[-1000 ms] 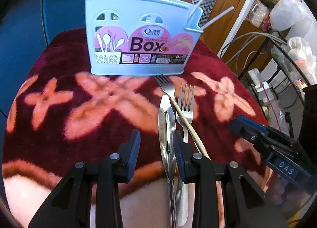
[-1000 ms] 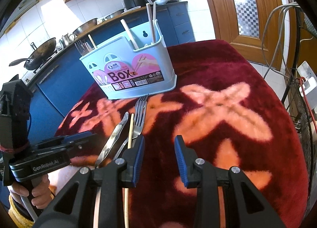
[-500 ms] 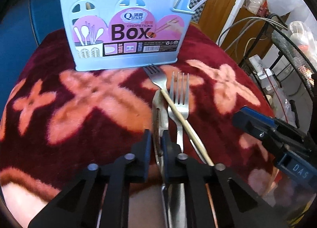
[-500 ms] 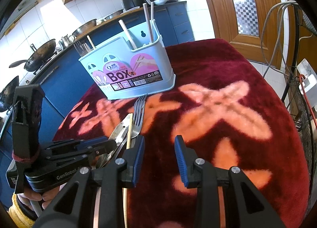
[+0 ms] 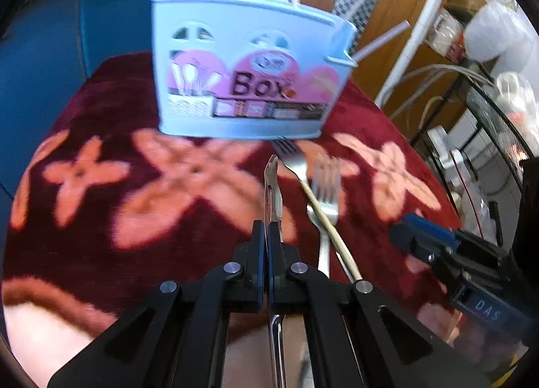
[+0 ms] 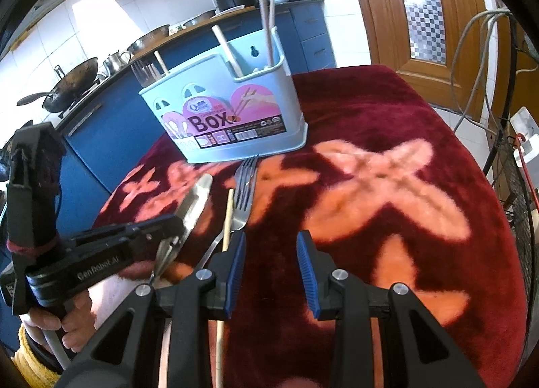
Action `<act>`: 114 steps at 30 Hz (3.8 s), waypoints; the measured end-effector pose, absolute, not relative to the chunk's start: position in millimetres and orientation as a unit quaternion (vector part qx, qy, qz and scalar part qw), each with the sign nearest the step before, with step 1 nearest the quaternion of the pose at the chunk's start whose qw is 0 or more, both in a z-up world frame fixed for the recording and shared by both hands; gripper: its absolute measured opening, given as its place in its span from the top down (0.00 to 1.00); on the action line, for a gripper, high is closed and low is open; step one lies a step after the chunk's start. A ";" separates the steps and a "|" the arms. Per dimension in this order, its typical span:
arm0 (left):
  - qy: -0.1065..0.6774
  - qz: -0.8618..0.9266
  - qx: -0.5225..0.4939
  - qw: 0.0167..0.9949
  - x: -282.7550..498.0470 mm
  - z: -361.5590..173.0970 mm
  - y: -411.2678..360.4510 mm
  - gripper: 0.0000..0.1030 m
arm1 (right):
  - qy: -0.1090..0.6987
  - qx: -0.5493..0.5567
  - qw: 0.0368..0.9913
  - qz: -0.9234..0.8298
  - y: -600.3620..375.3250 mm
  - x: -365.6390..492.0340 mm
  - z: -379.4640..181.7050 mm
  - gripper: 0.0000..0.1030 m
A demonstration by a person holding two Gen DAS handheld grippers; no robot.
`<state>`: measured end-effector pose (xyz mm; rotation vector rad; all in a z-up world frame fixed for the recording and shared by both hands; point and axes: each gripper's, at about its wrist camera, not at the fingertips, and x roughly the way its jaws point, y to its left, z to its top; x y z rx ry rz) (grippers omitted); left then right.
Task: Organize utensils
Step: 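Grasp the silver knife with the left tool while the right tool grasps a chopstick, then lift the knife and chopstick and carry both toward the blue holder, then raise both tools over the blue holder and lower knife and chopstick into it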
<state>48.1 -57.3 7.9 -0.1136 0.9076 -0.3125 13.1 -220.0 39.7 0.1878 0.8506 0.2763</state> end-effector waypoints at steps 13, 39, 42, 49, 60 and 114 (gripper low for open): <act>0.396 -0.100 -0.073 0.910 47.3 20.4 -18.4 1.00 | 0.446 0.055 0.877 0.170 -186.1 23.6 32.2 0.67; 0.372 -0.115 -0.091 0.917 40.0 30.3 -9.0 1.00 | 0.485 0.033 0.854 0.186 -177.8 48.4 29.7 0.94; 0.363 -0.115 -0.093 0.920 38.0 35.0 -8.4 1.00 | 0.472 0.039 0.860 0.187 -181.7 43.4 35.9 0.94; 0.331 -0.118 -0.104 0.930 30.1 52.4 -2.7 1.00 | 0.405 0.070 0.890 0.195 -186.0 28.6 60.9 0.94; 0.282 -0.121 -0.093 0.947 26.8 85.0 -3.1 1.00 | 0.319 0.097 0.925 0.185 -188.9 21.9 96.3 0.94; 0.301 -0.158 -0.055 0.939 53.6 96.5 -22.0 1.00 | 0.298 0.108 0.928 0.198 -196.7 22.9 100.0 0.94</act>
